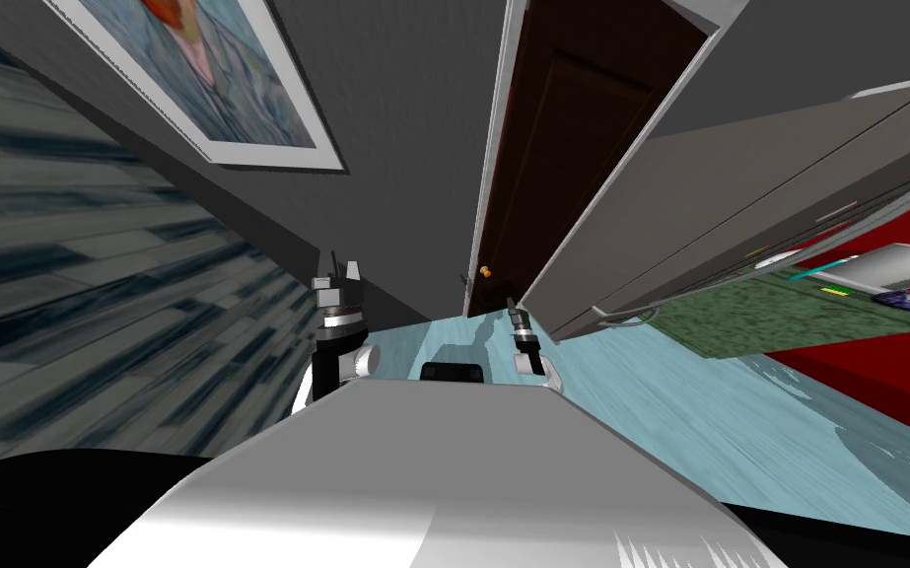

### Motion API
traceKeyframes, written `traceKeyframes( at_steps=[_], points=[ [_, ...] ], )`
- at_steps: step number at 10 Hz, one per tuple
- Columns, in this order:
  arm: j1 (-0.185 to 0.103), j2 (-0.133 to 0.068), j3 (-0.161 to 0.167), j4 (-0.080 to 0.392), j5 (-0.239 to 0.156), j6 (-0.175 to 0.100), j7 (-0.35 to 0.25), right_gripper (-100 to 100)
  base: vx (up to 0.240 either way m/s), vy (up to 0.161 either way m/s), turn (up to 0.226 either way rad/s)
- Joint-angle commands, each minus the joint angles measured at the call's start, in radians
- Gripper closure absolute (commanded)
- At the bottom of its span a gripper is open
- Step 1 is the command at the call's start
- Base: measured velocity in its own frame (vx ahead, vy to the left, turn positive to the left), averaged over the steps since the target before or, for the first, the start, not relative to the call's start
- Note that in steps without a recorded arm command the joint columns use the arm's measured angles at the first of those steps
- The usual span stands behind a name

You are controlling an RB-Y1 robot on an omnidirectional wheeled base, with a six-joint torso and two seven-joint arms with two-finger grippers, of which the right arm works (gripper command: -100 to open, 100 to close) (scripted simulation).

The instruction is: Pull the door open

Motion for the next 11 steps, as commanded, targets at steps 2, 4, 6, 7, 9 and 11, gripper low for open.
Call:
traceKeyframes(
  at_steps=[2, 4, 6, 7, 9, 11],
  points=[
    [-0.021, -0.007, -0.004, 0.066, 0.019, -0.025, 0.045, -100, 0.088, -0.008, 0.028],
    [-0.037, -0.011, -0.007, 0.115, 0.033, -0.042, 0.08, -100, 0.085, -0.026, 0.03],
    [-0.053, -0.016, -0.01, 0.164, 0.048, -0.058, 0.115, -100, 0.107, -0.016, 0.026],
    [-0.061, -0.018, -0.011, 0.189, 0.055, -0.066, 0.132, -100, 0.1, -0.016, 0.028],
    [-0.077, -0.023, -0.014, 0.236, 0.069, -0.082, 0.165, -100, 0.09, -0.02, 0.026],
    [-0.093, -0.027, -0.017, 0.282, 0.083, -0.098, 0.198, -100, 0.102, -0.013, 0.026]
  ],
)
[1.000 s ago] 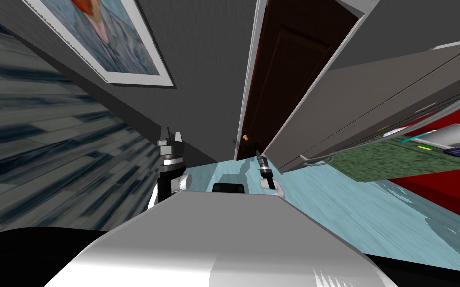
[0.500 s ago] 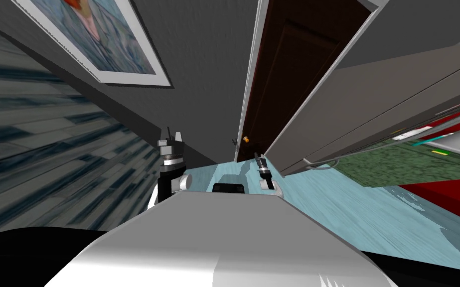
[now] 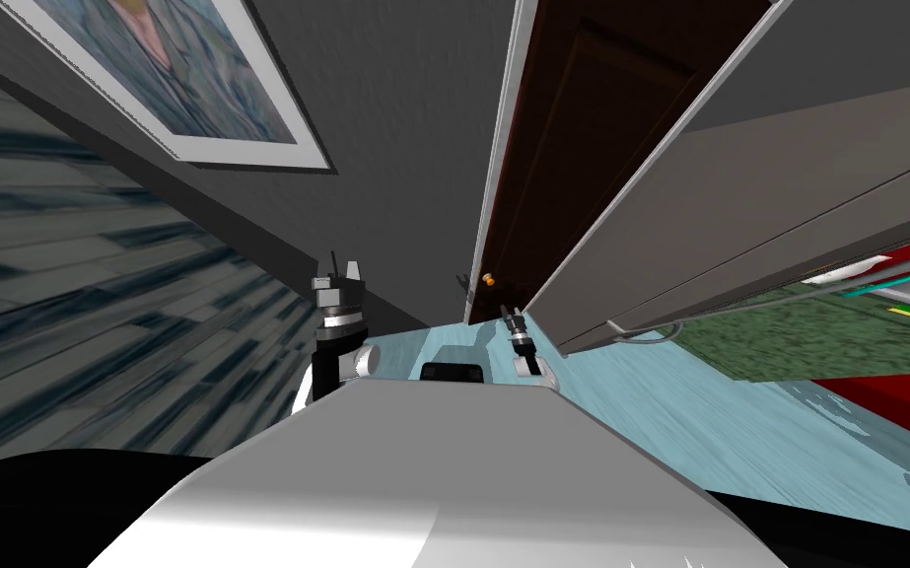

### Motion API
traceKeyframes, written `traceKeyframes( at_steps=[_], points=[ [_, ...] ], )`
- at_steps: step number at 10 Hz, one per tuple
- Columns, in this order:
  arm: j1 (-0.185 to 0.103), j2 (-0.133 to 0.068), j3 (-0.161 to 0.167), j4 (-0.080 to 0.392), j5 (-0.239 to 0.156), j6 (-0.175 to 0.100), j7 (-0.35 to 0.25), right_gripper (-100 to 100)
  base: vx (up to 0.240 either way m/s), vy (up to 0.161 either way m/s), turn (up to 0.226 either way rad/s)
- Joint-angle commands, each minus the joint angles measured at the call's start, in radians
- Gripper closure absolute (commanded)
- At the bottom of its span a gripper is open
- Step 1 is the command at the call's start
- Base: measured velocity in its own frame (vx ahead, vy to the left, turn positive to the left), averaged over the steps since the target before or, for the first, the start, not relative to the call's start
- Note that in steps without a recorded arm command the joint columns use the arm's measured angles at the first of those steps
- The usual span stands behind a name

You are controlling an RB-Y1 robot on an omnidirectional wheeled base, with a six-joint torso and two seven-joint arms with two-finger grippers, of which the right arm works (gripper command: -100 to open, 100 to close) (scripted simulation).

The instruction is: Pull the door open

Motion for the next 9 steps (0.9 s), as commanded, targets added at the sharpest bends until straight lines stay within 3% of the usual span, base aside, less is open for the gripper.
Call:
traceKeyframes(
  at_steps=[1, 9],
  points=[
    [-0.011, -0.003, -0.002, 0.036, 0.011, -0.013, 0.028, -100, 0.087, -0.035, 0.026],
    [-0.068, -0.018, -0.012, 0.204, 0.062, -0.069, 0.146, -100, 0.099, -0.019, 0.023]
  ],
)
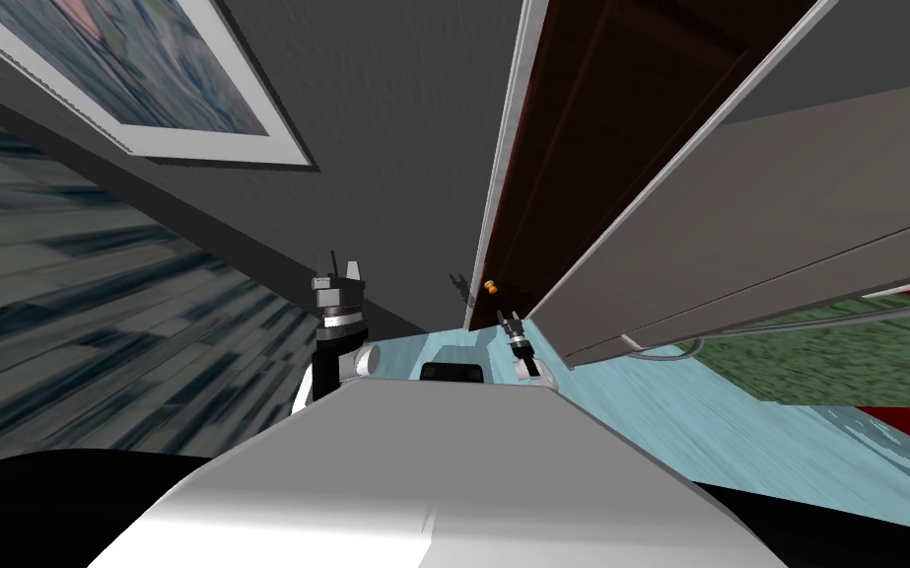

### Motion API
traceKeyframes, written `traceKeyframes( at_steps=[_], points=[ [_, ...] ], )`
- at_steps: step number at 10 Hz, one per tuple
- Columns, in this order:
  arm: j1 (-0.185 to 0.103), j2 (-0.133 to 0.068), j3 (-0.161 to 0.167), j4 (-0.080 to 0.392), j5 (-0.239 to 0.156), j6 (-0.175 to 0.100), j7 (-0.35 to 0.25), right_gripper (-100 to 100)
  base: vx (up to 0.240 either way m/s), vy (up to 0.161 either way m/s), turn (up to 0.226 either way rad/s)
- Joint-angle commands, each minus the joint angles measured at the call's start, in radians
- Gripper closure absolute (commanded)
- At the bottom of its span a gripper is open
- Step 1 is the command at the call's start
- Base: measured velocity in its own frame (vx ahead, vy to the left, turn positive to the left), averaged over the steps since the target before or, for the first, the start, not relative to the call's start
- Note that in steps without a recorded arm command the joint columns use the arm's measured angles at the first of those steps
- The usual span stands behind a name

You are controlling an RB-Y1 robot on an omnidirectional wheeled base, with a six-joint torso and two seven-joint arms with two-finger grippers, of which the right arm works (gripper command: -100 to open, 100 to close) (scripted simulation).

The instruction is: Pull the door open

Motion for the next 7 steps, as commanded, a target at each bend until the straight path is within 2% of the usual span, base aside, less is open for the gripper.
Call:
traceKeyframes(
  at_steps=[1, 3, 6, 7],
  points=[
    [-0.011, -0.003, -0.002, 0.034, 0.009, -0.014, 0.023, -100, 0.098, -0.032, 0.024],
    [-0.029, -0.007, -0.005, 0.088, 0.025, -0.032, 0.061, -100, 0.097, -0.011, 0.025],
    [-0.044, -0.011, -0.008, 0.134, 0.039, -0.048, 0.094, -100, 0.106, -0.014, 0.02],
    [-0.054, -0.014, -0.01, 0.163, 0.047, -0.058, 0.114, -100, 0.104, -0.026, 0.028]
  ],
)
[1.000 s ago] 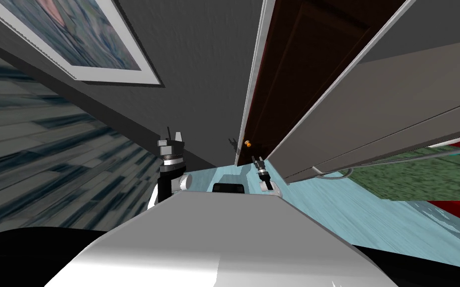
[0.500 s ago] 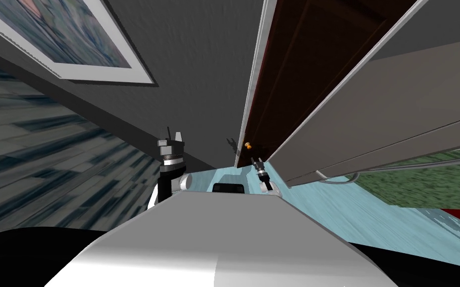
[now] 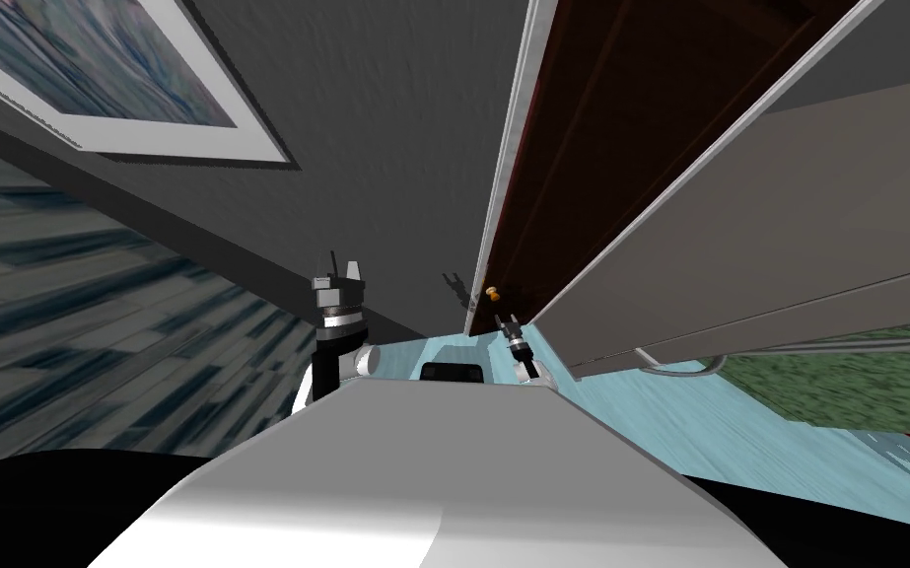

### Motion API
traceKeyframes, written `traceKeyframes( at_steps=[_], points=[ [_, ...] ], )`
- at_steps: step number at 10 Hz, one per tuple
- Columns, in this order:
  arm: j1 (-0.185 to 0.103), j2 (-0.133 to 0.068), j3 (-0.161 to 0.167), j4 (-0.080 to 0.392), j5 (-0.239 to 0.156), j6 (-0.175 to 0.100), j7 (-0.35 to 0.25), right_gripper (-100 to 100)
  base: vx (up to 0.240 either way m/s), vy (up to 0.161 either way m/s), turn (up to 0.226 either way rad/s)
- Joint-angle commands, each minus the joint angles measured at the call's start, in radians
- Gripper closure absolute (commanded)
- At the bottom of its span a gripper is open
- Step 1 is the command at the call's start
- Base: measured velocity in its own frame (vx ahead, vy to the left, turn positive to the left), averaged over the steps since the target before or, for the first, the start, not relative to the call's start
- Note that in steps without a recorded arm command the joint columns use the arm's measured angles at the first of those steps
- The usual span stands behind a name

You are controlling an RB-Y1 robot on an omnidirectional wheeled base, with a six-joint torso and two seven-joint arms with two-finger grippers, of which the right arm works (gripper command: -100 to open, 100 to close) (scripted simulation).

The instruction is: Pull the door open

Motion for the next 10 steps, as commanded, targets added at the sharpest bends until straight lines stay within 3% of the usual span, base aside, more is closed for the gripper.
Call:
traceKeyframes(
  at_steps=[1, 5, 6, 10],
  points=[
    [-0.01, -0.003, -0.002, 0.03, 0.009, -0.01, 0.023, -100, 0.105, -0.041, 0.024],
    [-0.041, -0.01, -0.007, 0.121, 0.036, -0.041, 0.087, -100, 0.124, -0.021, 0.024],
    [-0.04, -0.01, -0.007, 0.117, 0.032, -0.04, 0.078, -100, 0.052, -0.009, 0.007],
    [-0.04, -0.01, -0.012, 0.12, 0.034, -0.043, 0.08, -100, -0.156, -0.014, 0.019]
  ],
)
